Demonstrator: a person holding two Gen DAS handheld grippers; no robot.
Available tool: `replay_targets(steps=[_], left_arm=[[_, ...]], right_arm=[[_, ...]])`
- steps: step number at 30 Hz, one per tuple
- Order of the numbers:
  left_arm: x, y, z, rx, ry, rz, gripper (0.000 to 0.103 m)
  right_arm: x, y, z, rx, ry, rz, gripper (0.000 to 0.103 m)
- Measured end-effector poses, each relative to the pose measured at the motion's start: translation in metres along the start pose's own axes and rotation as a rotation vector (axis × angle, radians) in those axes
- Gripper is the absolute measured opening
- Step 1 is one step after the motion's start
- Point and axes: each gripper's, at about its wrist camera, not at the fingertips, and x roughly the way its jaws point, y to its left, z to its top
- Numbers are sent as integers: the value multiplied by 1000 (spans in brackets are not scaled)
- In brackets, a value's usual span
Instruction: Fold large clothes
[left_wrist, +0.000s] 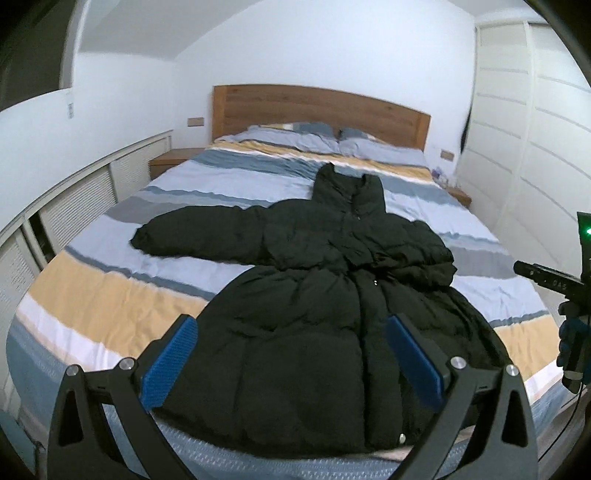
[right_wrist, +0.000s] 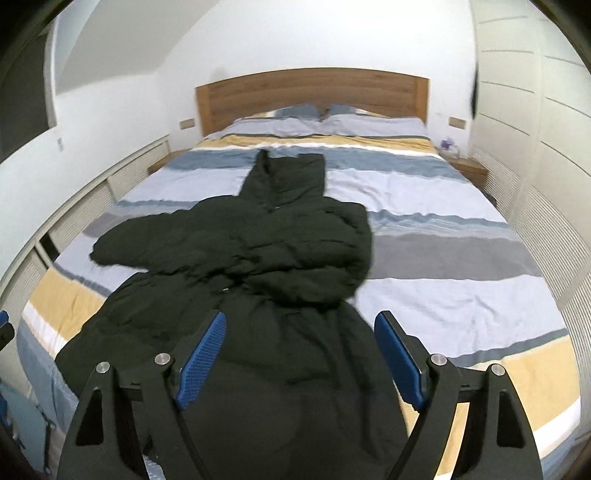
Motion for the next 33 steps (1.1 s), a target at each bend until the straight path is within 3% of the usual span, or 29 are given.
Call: replay_targets(steps=[4, 9, 14, 19, 23, 33], left_arm=[[56, -26, 26, 49, 28, 1, 103], [157, -57, 68, 71, 29, 29, 103], [262, -92, 101, 124, 4, 2, 103], [332, -114, 120, 119, 41, -4, 103], [369, -128, 117, 118, 89, -1, 103], [433, -129, 63, 112, 257, 31, 103]], right_arm=[[34, -23, 4, 26, 17, -17, 78], [110, -38, 31, 9, 17, -27, 74], [197, -50, 59, -4, -16, -41, 72], [262, -54, 67, -13, 13, -44, 72], [285, -44, 56, -54, 66, -19, 72], [307, -44, 19, -80, 145, -20, 73]])
